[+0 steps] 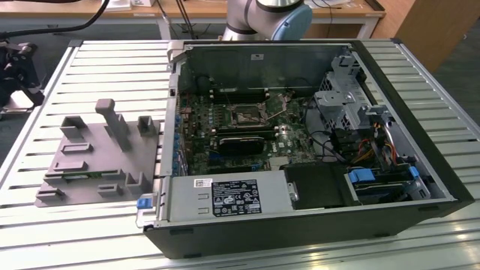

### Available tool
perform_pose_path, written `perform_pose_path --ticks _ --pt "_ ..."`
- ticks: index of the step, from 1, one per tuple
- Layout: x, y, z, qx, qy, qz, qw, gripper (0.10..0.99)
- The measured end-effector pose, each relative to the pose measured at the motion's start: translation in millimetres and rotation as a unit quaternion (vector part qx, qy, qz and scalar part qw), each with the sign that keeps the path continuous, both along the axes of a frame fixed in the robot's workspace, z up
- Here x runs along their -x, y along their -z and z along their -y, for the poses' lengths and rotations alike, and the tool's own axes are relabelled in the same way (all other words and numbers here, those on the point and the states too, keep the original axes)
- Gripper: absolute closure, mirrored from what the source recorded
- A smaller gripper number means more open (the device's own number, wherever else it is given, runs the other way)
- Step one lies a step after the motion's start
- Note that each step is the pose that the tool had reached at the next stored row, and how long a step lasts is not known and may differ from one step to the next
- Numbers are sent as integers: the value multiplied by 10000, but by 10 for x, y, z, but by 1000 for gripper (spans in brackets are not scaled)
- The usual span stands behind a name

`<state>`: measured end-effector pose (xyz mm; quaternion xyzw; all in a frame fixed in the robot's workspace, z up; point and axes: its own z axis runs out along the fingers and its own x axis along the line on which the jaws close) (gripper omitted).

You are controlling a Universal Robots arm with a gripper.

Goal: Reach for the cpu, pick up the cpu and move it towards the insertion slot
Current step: 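Pick up the cpu and move it towards the insertion slot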

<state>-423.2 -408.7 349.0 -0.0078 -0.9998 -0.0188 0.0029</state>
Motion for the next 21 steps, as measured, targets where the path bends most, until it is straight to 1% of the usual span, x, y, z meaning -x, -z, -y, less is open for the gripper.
perform_pose_path --ticks 2,8,18,21 --pt "0 -26 0 0 0 1 10000 545" --pt "0 -148 0 0 0 0 10000 545" --pt "0 -408 0 0 0 0 10000 545" --pt "0 -466 0 0 0 0 10000 545"
